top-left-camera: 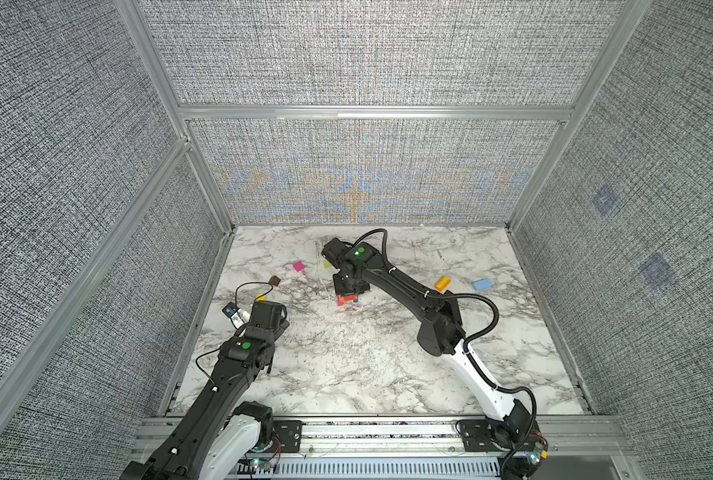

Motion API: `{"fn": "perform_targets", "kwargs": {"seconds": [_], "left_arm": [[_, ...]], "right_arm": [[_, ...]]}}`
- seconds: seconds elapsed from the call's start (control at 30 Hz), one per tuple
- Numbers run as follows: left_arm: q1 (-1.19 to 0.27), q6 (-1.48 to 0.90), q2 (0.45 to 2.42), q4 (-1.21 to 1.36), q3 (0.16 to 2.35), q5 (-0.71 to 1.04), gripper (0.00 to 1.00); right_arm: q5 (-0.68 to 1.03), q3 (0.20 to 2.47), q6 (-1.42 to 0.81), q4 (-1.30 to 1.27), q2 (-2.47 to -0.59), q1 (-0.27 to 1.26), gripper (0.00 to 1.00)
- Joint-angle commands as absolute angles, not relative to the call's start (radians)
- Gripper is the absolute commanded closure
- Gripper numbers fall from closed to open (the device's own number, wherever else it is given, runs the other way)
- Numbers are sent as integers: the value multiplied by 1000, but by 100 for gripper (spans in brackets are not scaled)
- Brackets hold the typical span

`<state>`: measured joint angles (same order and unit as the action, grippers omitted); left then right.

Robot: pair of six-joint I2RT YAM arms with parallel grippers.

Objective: Build the wood block tower
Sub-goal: 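Lower the red block upright onto the orange block with the right gripper, then open and raise the right gripper while the left gripper moves over the magenta cube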

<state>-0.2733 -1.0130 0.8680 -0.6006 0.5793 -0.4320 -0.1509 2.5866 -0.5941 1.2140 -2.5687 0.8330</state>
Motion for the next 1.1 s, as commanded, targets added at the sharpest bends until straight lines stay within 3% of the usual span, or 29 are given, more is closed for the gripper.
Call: {"fn": "perform_targets", "kwargs": {"seconds": [0.0, 0.7, 0.9, 1.07], "left_arm": [[-273, -1004, 864, -588, 577, -423, 1], [-273, -993, 844, -610, 586, -418, 1], [-273, -852, 832, -589, 626, -334, 1], [-273, -727, 826, -486, 633, -184, 1]], "right_arm": [[-149, 2593, -584, 1206, -2571, 834, 72], [-149, 2570, -566, 1199, -2556, 832, 53], [-106, 2466, -519, 1104, -2468, 828, 35], [-100, 2267, -454, 940, -2292, 822, 24]]}}
